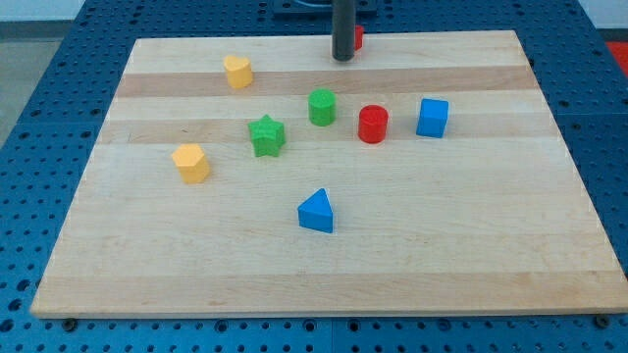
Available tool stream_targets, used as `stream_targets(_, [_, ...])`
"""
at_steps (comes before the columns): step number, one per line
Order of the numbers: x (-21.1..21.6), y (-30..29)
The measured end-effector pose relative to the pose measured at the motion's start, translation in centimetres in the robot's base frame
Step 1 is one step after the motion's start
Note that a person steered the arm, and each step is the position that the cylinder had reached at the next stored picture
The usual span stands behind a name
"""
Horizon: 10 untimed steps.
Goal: Move your arm above red circle
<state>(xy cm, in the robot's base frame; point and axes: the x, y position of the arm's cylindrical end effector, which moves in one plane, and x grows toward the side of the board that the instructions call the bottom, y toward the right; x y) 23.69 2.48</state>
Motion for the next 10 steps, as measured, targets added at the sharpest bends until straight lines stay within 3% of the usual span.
stream_targets(3, [6.2, 1.1])
stream_targets(5, [6.3, 3.7])
stream_targets(10, [9.2, 3.5])
